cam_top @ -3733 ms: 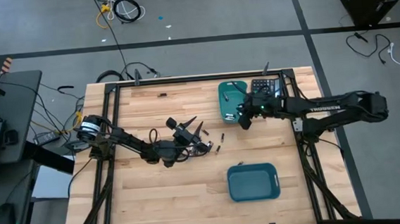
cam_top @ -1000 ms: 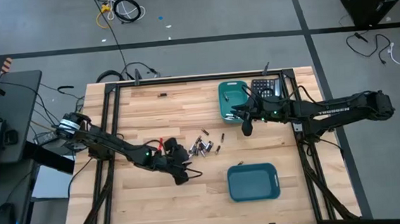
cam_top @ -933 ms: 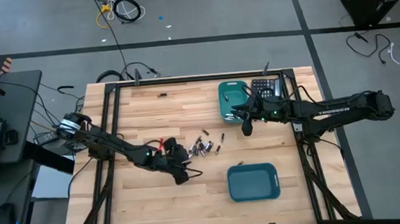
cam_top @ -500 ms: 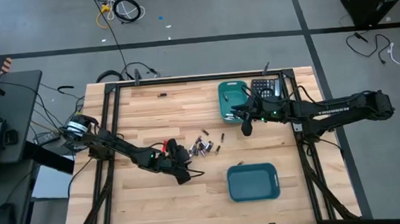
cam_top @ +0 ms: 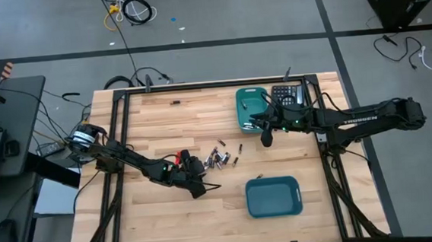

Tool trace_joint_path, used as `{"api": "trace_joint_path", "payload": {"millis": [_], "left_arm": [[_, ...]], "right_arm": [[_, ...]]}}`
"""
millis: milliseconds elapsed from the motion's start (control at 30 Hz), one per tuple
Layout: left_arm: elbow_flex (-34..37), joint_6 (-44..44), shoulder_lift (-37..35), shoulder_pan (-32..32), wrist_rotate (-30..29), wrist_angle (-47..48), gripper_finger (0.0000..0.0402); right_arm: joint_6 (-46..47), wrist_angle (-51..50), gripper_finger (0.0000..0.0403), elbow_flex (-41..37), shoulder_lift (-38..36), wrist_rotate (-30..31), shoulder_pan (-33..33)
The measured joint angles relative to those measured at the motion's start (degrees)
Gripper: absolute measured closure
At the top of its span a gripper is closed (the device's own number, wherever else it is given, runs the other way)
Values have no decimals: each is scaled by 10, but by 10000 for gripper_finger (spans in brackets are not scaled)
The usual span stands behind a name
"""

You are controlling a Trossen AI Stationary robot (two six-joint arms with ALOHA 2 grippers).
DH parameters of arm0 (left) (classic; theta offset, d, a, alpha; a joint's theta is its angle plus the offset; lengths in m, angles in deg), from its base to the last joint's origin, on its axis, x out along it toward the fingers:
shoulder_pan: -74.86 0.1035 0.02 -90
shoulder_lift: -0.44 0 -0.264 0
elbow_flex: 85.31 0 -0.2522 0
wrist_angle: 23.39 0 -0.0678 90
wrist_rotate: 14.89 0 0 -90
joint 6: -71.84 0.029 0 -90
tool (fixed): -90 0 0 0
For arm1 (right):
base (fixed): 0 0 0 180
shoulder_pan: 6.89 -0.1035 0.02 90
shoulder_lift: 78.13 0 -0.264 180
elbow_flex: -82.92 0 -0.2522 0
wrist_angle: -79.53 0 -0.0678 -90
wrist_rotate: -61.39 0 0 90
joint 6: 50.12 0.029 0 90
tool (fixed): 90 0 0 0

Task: Sort batteries
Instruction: Put the silver battery into the green bin

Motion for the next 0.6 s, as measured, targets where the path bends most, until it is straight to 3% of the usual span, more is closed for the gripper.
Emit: {"api": "trace_joint_path", "payload": {"millis": [600], "left_arm": [[-1,-3,32,0,-4,-15,255]], "right_arm": [[0,-13,334,0,0,0,0]]}}
